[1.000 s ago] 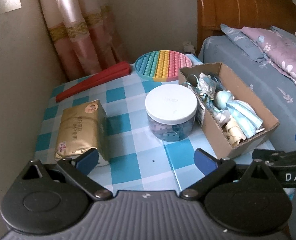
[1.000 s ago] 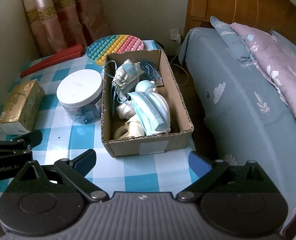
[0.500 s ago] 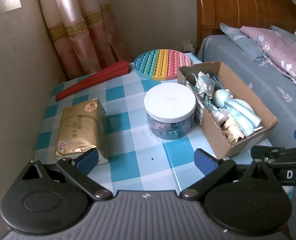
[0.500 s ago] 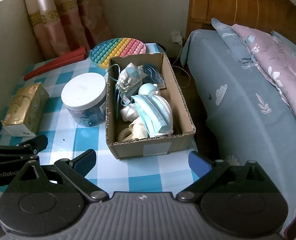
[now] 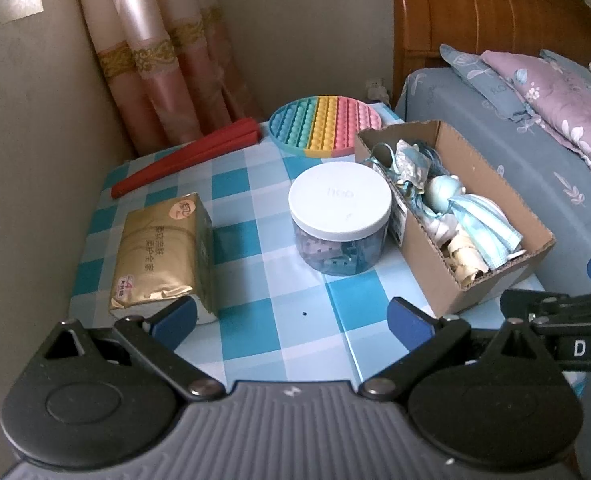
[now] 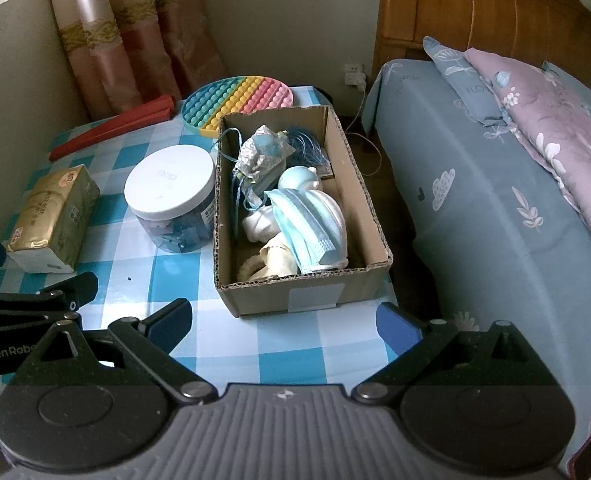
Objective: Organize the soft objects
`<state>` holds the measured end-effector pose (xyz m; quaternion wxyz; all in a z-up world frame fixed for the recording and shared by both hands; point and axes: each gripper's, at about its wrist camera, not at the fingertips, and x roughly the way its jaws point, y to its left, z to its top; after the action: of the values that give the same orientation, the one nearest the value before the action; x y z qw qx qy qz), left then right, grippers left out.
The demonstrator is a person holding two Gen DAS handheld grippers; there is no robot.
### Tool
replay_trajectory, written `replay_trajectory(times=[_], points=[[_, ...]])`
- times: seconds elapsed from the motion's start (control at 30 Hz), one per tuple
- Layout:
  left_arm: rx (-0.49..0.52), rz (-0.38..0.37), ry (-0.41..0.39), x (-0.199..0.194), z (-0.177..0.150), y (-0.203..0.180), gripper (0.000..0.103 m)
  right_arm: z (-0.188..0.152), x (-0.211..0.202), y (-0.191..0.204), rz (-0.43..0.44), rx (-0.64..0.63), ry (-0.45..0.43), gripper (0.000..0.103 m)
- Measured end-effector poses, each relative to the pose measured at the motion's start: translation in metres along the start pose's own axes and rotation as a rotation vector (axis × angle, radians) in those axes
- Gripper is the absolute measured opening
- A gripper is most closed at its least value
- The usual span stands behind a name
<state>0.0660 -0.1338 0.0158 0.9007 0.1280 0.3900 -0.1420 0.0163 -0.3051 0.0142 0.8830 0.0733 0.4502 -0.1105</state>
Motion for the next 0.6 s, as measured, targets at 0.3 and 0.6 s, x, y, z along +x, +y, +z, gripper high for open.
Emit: replay_trajectory(times=[0.3, 0.6], points=[[0.0, 0.001, 0.001, -0.0004, -0.0001, -0.0001, 0.101, -0.0007, -0.0001, -0.0001, -0.002, 0.0, 0.001, 0.1], [0.001, 0.0, 0.004, -0.001, -0.0019, -0.002, 0.101, -0.002, -0.0016, 0.0003, -0.005, 0.001, -0.005, 0.1]])
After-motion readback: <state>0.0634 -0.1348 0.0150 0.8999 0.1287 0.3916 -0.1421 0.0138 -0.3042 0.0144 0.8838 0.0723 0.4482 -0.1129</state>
